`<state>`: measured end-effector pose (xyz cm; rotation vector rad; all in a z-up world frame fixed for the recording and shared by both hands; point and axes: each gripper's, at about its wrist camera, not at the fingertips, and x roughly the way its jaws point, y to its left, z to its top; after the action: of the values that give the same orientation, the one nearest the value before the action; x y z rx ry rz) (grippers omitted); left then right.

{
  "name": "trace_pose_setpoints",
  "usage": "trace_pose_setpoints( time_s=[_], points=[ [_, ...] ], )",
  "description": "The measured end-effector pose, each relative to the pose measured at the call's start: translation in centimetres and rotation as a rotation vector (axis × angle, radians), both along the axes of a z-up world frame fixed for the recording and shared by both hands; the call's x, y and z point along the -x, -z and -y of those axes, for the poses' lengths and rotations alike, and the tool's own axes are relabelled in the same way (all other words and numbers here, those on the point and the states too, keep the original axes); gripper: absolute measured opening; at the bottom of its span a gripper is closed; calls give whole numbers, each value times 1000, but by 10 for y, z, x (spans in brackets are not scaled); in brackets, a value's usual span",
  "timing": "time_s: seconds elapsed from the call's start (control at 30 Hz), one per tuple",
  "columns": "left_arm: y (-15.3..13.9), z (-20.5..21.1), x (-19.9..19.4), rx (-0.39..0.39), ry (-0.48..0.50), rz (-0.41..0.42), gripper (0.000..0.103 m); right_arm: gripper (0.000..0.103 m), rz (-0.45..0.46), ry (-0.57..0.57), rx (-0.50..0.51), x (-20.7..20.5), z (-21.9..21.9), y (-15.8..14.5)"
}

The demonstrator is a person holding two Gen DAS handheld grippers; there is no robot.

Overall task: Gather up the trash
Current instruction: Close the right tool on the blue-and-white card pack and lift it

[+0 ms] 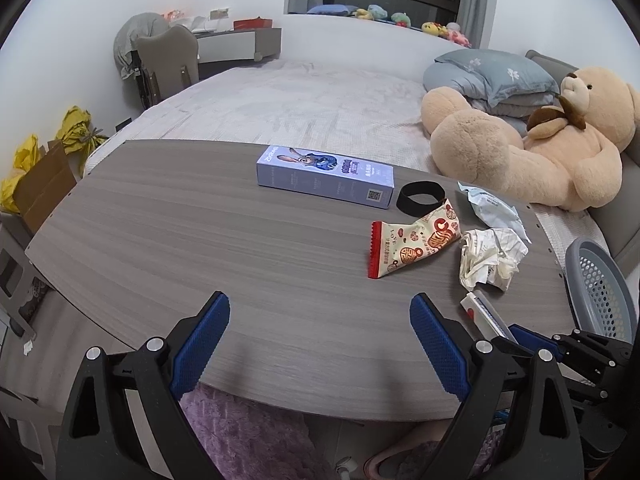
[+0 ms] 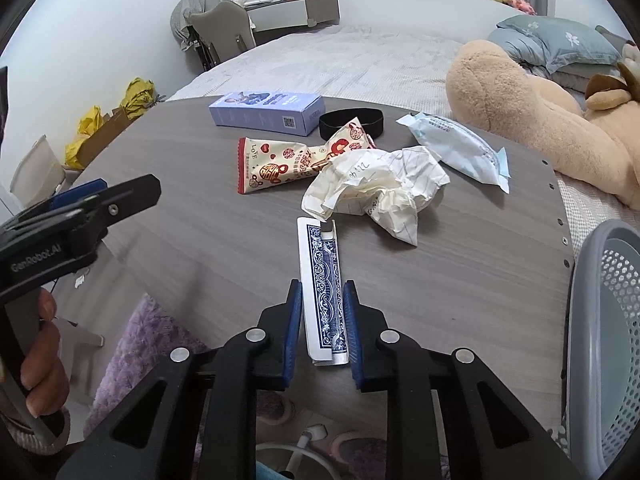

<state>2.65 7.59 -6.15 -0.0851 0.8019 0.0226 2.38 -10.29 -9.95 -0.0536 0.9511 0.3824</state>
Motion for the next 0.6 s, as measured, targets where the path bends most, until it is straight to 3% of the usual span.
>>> trace_pose_setpoints(
  time_s=[0.23, 0.6],
  points=[
    [-1, 23, 1, -8, 50, -10, 90, 20, 6, 65, -53, 21, 31, -9],
    [2, 97, -16, 23, 202, -37, 90, 20, 37, 223, -71, 49, 100, -22]
  ],
)
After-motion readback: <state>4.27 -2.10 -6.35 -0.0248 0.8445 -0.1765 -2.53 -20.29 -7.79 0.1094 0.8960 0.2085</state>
